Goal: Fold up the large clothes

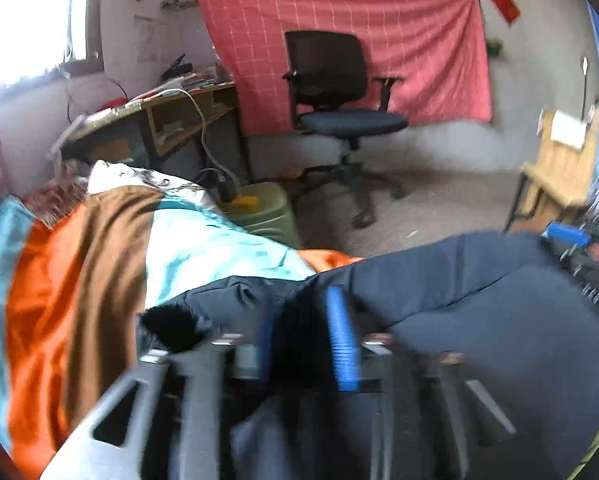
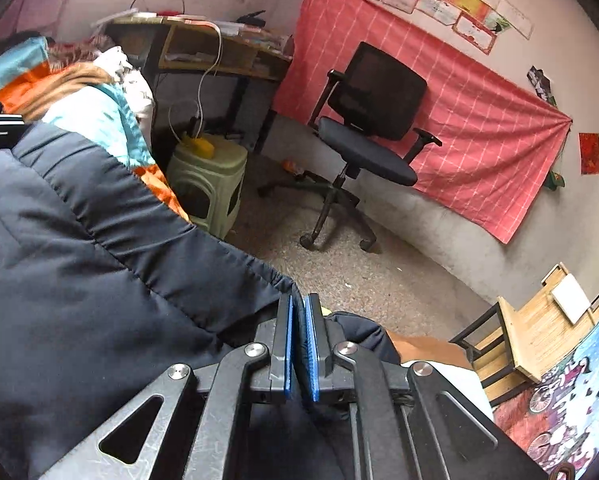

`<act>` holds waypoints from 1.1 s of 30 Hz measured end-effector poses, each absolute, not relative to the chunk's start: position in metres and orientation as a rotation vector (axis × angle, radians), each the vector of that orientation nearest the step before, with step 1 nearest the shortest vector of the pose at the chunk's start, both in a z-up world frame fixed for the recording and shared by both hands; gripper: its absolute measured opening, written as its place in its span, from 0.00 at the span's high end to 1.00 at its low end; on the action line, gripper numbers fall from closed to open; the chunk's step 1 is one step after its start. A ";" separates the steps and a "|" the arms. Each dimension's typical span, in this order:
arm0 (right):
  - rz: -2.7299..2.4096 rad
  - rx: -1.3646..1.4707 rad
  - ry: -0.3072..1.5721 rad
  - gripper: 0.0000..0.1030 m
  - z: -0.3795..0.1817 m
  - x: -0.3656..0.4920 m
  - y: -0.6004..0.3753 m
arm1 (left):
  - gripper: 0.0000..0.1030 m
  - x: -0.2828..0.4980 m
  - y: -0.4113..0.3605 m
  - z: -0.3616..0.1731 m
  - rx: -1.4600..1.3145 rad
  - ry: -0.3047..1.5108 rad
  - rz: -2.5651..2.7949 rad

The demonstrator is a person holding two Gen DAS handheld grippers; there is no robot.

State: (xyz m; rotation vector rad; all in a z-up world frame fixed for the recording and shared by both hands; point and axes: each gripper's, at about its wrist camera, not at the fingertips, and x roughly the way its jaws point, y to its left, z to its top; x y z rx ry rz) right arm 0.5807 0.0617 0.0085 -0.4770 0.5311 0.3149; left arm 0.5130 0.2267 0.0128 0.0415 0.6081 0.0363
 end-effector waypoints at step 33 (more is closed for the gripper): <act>0.459 -0.109 0.644 0.16 -0.014 0.613 0.060 | 0.25 0.551 0.209 -0.025 -0.095 0.653 0.035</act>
